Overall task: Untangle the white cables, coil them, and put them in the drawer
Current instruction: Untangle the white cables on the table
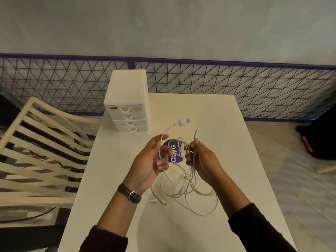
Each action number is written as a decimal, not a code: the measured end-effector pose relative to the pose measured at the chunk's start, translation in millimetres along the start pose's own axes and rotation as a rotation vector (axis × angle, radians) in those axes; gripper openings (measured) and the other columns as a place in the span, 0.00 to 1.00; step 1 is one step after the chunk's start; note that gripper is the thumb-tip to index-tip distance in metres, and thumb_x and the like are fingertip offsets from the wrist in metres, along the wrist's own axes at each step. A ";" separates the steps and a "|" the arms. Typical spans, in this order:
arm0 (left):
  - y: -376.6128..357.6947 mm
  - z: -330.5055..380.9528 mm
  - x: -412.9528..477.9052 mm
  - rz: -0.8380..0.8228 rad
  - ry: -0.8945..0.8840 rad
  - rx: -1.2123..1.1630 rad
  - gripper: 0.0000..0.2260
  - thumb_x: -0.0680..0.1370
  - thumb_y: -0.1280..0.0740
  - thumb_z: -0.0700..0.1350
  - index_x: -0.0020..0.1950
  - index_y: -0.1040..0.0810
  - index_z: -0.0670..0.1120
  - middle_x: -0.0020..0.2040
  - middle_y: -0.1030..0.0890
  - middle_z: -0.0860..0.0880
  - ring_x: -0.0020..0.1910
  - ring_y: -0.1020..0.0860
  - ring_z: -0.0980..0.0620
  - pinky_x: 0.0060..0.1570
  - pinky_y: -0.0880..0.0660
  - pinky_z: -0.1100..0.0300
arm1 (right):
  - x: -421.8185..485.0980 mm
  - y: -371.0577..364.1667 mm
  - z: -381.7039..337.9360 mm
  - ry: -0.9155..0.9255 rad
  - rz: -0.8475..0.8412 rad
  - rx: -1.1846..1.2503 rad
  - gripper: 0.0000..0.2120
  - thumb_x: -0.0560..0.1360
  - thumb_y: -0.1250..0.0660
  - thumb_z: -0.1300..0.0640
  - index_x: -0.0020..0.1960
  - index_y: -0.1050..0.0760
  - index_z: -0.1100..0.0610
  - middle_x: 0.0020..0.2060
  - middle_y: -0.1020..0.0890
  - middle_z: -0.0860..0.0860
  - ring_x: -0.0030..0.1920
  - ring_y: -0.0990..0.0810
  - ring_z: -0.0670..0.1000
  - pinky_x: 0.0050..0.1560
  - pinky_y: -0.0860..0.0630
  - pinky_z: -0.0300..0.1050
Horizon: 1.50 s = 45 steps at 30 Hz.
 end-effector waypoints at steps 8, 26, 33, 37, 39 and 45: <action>-7.7 -42.0 6.4 0.126 0.023 0.184 0.11 0.82 0.48 0.40 0.60 0.29 0.48 0.35 0.20 0.46 0.24 0.35 0.57 0.25 0.35 0.66 | -7.6 -8.2 3.5 0.085 -0.084 -0.072 0.17 0.82 0.50 0.53 0.57 0.28 0.62 0.29 0.21 0.48 0.33 0.28 0.51 0.34 0.31 0.40; -6.4 -24.2 22.1 0.281 -0.214 0.886 0.15 0.77 0.36 0.49 0.63 0.29 0.49 0.55 0.25 0.53 0.50 0.25 0.59 0.39 0.29 0.76 | -8.0 -14.0 11.4 0.194 -0.070 -0.376 0.17 0.81 0.45 0.52 0.49 0.30 0.67 0.33 0.31 0.57 0.30 0.35 0.47 0.32 0.36 0.41; -7.3 -26.4 41.5 0.136 -0.100 0.547 0.08 0.79 0.38 0.43 0.54 0.21 0.49 0.50 0.16 0.48 0.45 0.18 0.54 0.39 0.23 0.63 | -10.2 -18.3 9.6 0.198 -0.192 -0.483 0.14 0.82 0.46 0.56 0.49 0.27 0.65 0.36 0.23 0.60 0.33 0.26 0.52 0.35 0.30 0.46; 1.7 -27.0 43.3 0.101 -0.050 0.415 0.09 0.80 0.39 0.41 0.52 0.20 0.42 0.50 0.17 0.44 0.36 0.22 0.52 0.27 0.26 0.65 | -12.2 -11.4 9.9 0.085 -0.179 -0.283 0.21 0.81 0.51 0.46 0.56 0.25 0.58 0.45 0.17 0.58 0.40 0.21 0.52 0.40 0.26 0.43; 2.6 -30.6 42.8 0.084 -0.078 0.491 0.09 0.80 0.40 0.40 0.55 0.21 0.41 0.52 0.19 0.43 0.32 0.25 0.58 0.28 0.29 0.67 | -12.2 -9.3 10.3 0.064 -0.164 -0.175 0.22 0.81 0.53 0.44 0.58 0.28 0.57 0.43 0.17 0.60 0.40 0.20 0.53 0.39 0.26 0.42; -9.7 -53.3 40.8 0.173 -0.172 0.944 0.09 0.82 0.44 0.45 0.54 0.26 0.44 0.36 0.24 0.51 0.32 0.26 0.55 0.32 0.30 0.63 | -8.4 -20.9 15.4 0.147 -0.062 -0.239 0.18 0.82 0.55 0.45 0.59 0.29 0.48 0.49 0.21 0.64 0.48 0.23 0.67 0.45 0.23 0.53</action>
Point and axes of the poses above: each hand's wrist, its own x-axis towards the middle knuckle, its own y-axis out of the back of the hand, z = x × y, the point moved 2 cm from there along x, towards the middle knuckle
